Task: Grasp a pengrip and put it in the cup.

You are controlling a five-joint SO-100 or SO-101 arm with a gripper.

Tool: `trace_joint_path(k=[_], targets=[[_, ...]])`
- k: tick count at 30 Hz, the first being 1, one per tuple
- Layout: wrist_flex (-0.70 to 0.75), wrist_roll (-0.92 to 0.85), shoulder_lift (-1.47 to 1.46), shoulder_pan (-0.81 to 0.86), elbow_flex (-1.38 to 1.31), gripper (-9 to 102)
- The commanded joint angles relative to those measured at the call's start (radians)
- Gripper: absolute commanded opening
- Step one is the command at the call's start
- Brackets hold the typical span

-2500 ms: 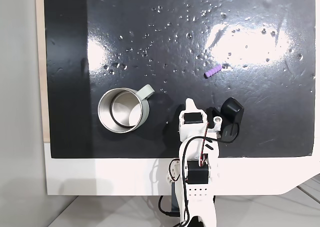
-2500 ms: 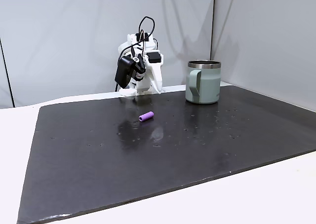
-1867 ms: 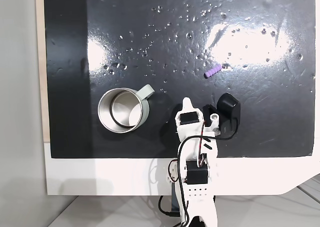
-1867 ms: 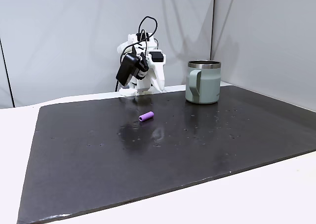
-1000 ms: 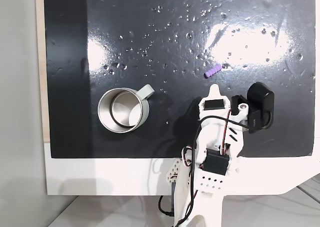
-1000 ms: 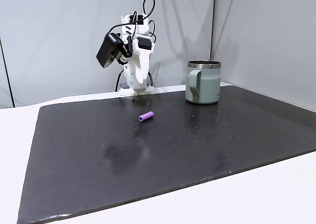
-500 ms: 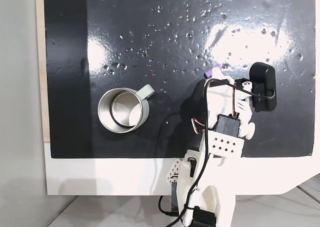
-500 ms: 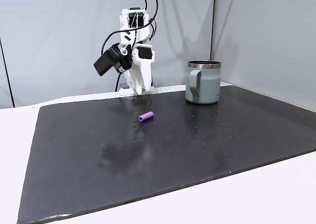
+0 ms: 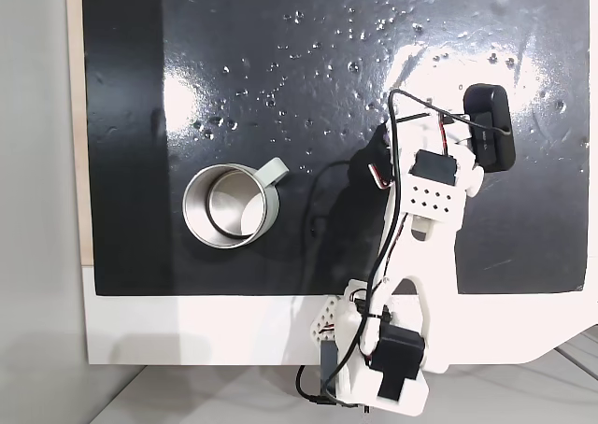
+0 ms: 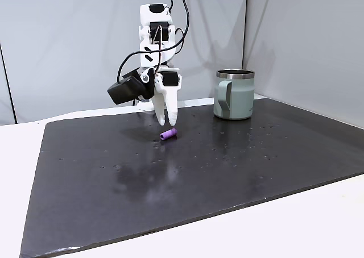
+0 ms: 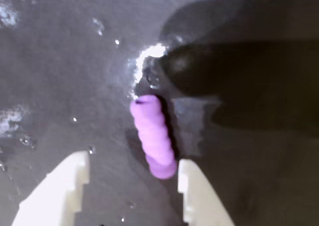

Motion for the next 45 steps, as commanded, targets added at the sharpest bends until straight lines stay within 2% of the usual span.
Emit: trace_joint_path(k=[1,16,29,37,45], targets=[[0.012,-0.014,-0.071,-0.002,-0.129,23],[0.074,-0.072,-0.235,-0.008,-0.224,20],[0.091,-0.067,-0.242,-0.031,-0.224,0],[0.103,-0.064,-0.238,-0.026,-0.225,0],[0.239,-0.015,-0.057,-0.075,-0.232,0]])
